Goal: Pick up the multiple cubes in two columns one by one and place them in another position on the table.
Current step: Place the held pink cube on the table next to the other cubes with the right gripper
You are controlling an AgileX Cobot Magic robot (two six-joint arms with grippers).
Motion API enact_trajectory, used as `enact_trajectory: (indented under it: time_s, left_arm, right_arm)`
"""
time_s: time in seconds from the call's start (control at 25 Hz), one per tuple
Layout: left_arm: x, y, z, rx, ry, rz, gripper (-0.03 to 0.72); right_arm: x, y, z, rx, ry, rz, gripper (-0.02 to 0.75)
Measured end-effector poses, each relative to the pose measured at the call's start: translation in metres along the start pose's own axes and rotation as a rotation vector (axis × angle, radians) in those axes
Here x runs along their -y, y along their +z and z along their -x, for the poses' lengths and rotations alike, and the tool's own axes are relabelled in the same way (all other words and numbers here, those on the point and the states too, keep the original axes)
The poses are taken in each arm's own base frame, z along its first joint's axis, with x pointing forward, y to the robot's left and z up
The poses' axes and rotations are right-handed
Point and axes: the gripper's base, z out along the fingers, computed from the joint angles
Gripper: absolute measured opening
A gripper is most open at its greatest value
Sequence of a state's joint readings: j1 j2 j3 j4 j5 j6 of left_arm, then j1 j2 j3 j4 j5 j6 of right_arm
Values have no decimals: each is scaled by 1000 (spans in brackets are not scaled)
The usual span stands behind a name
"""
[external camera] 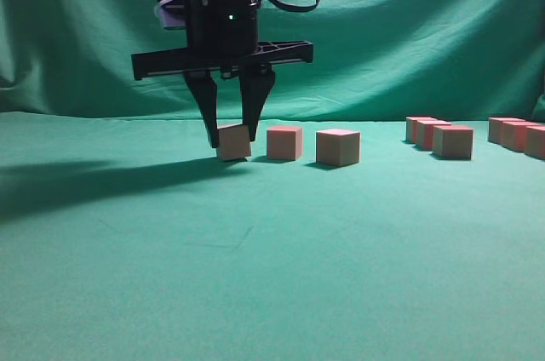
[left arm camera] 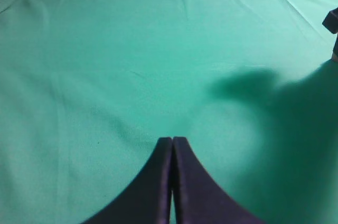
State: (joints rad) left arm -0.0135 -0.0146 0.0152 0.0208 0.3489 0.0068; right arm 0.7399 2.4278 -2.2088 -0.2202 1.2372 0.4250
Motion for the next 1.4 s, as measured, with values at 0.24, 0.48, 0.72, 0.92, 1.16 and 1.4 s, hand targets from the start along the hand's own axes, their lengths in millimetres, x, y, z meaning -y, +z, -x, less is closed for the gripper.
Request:
enact_trajectory:
  time_s: [0.24, 0.48, 0.72, 0.92, 1.16, 1.4]
  left_arm:
    - [0, 0, 0, 0, 0, 0, 0]
    - [0, 0, 0, 0, 0, 0, 0]
    - [0, 0, 0, 0, 0, 0, 0]
    - [0, 0, 0, 0, 0, 0, 0]
    - [0, 0, 0, 0, 0, 0, 0]
    - [0, 0, 0, 0, 0, 0, 0]
  right_arm:
    - [0, 0, 0, 1, -1, -2, 278]
    - [0, 0, 0, 1, -1, -2, 278]
    - [0, 0, 0, 3, -1, -1, 340]
    - [-2, 0, 1, 8, -36, 19, 379]
    - [-3, 0, 1, 15, -50, 37, 379]
    - [-3, 0, 3, 39, -77, 27, 379]
